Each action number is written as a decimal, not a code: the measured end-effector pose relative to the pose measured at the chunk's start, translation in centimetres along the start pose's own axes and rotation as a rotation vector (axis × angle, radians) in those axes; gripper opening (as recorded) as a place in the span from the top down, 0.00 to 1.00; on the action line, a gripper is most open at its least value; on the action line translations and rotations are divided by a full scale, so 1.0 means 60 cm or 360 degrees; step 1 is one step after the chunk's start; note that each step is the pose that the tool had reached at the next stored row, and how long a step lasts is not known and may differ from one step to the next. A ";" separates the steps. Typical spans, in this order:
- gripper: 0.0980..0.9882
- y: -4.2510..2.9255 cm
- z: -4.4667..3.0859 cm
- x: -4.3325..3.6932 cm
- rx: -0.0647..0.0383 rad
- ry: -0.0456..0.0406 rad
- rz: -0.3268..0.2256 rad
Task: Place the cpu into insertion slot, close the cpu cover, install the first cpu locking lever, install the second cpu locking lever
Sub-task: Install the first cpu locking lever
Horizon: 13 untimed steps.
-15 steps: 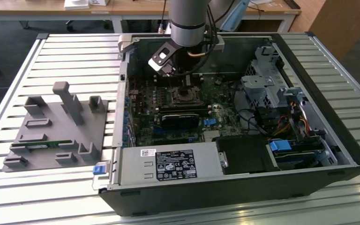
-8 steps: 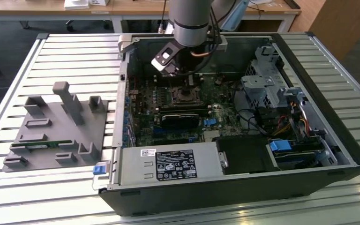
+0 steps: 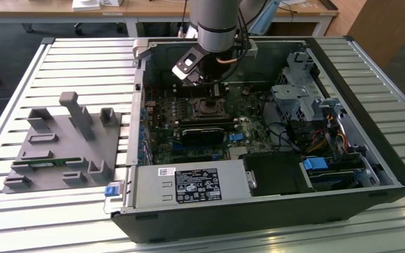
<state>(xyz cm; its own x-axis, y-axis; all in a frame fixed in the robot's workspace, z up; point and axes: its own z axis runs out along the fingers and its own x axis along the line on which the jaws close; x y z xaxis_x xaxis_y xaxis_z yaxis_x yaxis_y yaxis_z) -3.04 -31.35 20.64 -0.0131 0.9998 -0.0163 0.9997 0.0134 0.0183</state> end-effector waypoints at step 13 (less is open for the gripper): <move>0.99 0.000 -0.013 0.000 0.0000 0.0000 0.0000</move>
<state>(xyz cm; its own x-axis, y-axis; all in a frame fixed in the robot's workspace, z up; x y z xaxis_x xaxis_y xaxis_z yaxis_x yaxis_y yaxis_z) -3.04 -31.35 21.44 -0.0131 0.9998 -0.0163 0.9997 0.0134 0.0183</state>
